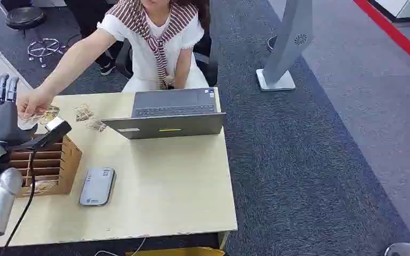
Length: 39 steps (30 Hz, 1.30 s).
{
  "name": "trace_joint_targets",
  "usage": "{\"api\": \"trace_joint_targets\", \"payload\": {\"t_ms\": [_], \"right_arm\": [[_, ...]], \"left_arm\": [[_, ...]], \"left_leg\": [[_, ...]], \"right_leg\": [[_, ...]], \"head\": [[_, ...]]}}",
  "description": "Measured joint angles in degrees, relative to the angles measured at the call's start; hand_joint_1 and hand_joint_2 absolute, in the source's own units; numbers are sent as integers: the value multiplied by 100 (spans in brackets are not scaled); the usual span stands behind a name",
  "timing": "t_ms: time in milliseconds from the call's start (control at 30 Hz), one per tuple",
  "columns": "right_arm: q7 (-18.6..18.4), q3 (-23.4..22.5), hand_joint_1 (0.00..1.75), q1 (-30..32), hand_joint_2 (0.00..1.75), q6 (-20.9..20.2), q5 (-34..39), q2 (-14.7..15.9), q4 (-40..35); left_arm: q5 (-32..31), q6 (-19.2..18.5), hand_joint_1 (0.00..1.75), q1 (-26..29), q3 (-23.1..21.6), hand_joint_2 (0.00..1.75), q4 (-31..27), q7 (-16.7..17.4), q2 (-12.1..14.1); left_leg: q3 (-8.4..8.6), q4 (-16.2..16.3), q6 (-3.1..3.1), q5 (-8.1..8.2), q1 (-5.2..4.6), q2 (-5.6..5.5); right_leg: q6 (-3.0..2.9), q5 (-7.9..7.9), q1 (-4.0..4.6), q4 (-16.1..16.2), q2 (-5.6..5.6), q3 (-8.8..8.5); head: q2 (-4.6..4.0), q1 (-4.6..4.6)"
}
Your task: Pass the card to the sensor for recognition and then transmit it.
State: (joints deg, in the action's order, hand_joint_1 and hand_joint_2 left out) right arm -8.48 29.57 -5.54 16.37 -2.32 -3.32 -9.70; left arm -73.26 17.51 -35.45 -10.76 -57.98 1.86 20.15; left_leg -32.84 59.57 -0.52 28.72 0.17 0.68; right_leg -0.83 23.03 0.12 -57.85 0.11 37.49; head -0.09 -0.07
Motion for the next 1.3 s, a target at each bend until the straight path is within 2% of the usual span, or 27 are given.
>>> {"api": "trace_joint_targets", "payload": {"t_ms": [300, 600, 633, 667, 1300], "right_arm": [[0, 72, 0, -9, 175, 0, -13, 0, 0], [-13, 74, 0, -10, 175, -2, -46, 0, 0], [-15, 74, 0, -10, 175, -2, -48, 0, 0], [-15, 74, 0, -10, 175, 0, -48, 0, 0], [-13, 74, 0, -9, 175, 4, -39, 0, 0]], "left_arm": [[-138, 63, 0, -280, -249, 175, 544, 15, -192], [-173, 66, 0, -349, -363, 175, 734, 39, -275], [-173, 68, 19, -351, -367, 175, 743, 39, -275], [-171, 68, 175, -354, -378, 175, 754, 39, -275], [-24, 66, 175, -355, -450, 175, 787, -11, -321]], "left_leg": [[0, 0, 0, 0, 0, 8], [-2, 0, 0, 0, 1, 10], [-2, 0, 0, 0, 1, 10], [-2, 0, 0, 0, 1, 10], [-4, 0, 0, 0, 1, 10]], "right_leg": [[0, 0, 0, 0, 8, 4], [0, 0, 0, 0, 9, 5], [0, 0, 0, 0, 9, 5], [0, 0, 0, 0, 9, 5], [0, 0, 0, 0, 9, 5]], "head": [[0, 0], [0, 2], [2, 2], [2, 0], [0, 0]]}}
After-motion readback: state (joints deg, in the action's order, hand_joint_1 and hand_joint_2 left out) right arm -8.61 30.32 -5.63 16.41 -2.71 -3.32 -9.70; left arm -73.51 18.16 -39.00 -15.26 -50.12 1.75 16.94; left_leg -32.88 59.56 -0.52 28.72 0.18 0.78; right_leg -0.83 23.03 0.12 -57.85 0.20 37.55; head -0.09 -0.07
